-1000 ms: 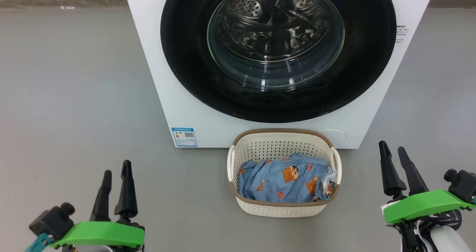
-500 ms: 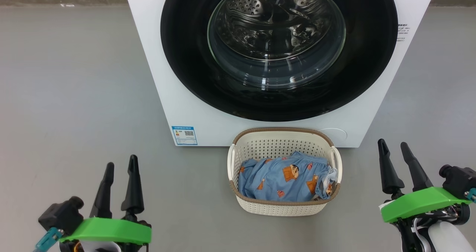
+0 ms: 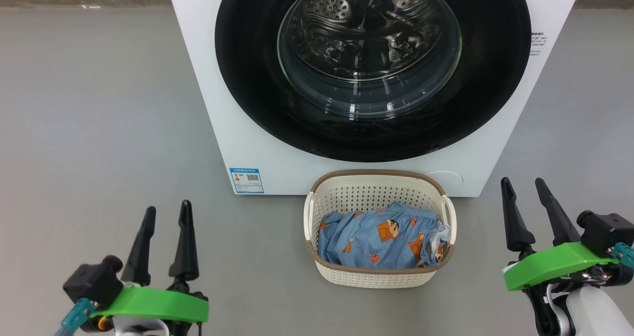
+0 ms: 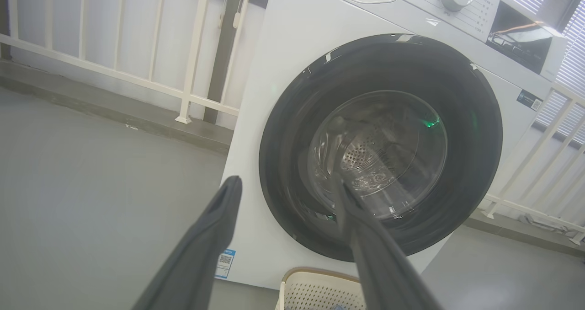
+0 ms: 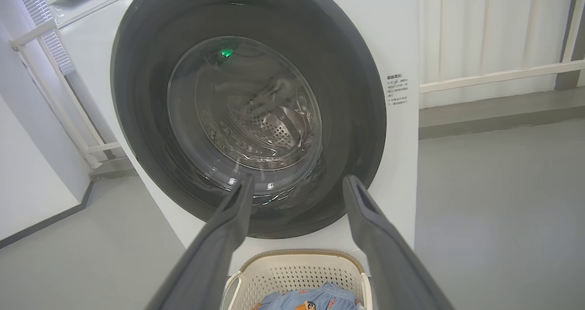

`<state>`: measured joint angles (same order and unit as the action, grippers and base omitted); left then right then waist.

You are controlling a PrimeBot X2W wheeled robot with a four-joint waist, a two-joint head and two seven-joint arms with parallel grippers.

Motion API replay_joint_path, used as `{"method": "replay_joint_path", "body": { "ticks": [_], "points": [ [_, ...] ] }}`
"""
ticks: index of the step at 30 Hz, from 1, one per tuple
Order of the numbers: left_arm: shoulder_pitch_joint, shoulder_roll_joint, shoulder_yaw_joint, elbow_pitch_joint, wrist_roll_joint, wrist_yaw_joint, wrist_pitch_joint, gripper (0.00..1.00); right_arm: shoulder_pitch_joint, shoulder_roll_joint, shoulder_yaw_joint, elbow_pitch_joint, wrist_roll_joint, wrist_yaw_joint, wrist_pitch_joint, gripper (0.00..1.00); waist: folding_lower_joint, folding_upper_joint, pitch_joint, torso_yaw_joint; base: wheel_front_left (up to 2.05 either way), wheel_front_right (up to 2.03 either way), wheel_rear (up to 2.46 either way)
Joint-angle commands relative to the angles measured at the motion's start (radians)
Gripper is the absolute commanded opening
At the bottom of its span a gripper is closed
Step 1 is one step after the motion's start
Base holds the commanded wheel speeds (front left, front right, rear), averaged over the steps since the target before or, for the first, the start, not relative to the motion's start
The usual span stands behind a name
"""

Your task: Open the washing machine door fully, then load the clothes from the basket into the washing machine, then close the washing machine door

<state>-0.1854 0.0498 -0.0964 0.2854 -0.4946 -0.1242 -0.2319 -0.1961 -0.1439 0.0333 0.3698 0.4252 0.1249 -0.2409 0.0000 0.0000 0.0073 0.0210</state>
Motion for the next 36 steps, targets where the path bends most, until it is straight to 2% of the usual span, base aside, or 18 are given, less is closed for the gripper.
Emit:
{"method": "replay_joint_path", "body": {
  "ticks": [1,6,36],
  "points": [
    [-0.049,0.024,0.022,-0.019,0.027,-0.005,-0.017,1.00,-0.040,-0.004,0.017,-0.018,-0.031,0.006,-0.016,1.00,0.0000,0.0000,0.000,0.000,0.00,0.00,0.00],
    [-0.056,0.026,0.018,-0.017,0.068,-0.007,-0.030,1.00,-0.048,-0.005,0.013,-0.004,-0.078,0.006,-0.021,1.00,0.0000,0.0000,0.001,0.002,0.00,0.00,0.00],
    [-0.052,0.034,0.006,-0.007,0.035,-0.007,-0.030,1.00,-0.054,-0.009,0.028,0.006,-0.068,0.006,-0.021,1.00,0.0000,0.0000,-0.005,-0.001,0.00,0.00,-0.01]
  ]
}}
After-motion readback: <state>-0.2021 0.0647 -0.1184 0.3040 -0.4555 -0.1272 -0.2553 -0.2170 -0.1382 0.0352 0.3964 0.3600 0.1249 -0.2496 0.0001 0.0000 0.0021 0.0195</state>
